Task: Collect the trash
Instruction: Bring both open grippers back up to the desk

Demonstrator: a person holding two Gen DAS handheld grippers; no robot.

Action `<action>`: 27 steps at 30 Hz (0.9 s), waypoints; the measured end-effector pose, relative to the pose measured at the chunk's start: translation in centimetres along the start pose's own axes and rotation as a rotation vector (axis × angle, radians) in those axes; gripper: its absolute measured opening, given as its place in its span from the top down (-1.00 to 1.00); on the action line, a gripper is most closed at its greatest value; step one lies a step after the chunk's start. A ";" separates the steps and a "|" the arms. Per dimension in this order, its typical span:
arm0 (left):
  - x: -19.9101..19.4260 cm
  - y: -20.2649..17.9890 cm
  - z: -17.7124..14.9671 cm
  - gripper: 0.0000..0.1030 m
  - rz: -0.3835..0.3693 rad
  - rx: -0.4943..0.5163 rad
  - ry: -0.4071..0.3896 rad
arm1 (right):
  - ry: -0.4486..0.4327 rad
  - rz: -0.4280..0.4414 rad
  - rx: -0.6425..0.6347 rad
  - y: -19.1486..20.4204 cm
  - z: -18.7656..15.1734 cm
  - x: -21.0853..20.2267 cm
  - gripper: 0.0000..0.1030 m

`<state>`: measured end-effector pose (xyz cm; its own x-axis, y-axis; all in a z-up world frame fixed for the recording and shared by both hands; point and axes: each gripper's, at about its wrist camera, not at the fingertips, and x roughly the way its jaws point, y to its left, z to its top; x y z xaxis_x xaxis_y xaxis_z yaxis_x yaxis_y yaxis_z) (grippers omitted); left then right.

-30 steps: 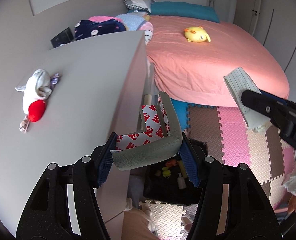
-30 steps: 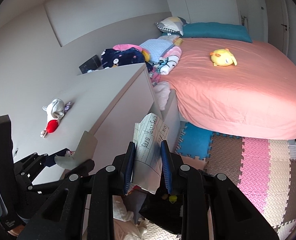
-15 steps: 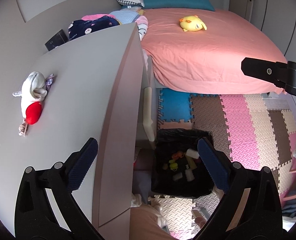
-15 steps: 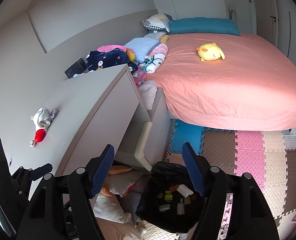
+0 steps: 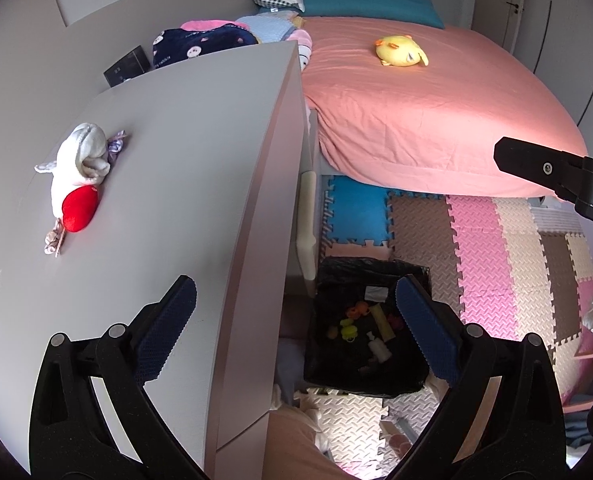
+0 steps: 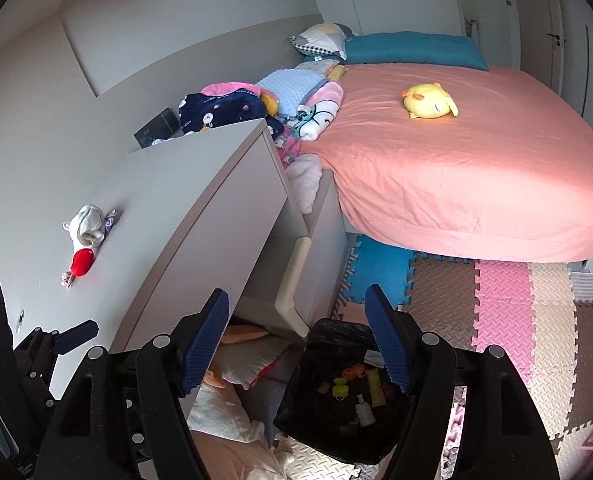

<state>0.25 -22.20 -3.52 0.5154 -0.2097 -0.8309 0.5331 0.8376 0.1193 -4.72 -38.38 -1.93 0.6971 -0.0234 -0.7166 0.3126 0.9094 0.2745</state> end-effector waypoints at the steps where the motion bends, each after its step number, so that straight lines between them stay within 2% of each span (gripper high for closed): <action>1: 0.0 0.1 0.0 -0.88 0.001 -0.002 0.000 | 0.001 0.001 -0.002 0.1 0.0 0.0 -0.38; 12: -0.7 2.8 0.1 -0.88 0.031 -0.041 -0.015 | -0.002 0.034 -0.029 2.4 0.5 0.7 -0.38; 27: -0.9 8.9 -0.4 -0.88 0.080 -0.109 -0.007 | 0.025 0.099 -0.113 9.4 1.1 3.3 -0.38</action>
<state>4.24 -14.33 -1.89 0.5585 -0.1431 -0.8171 0.4141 0.9016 0.1251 1.20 -30.31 -1.02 0.7042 0.0776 -0.7058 0.1675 0.9478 0.2714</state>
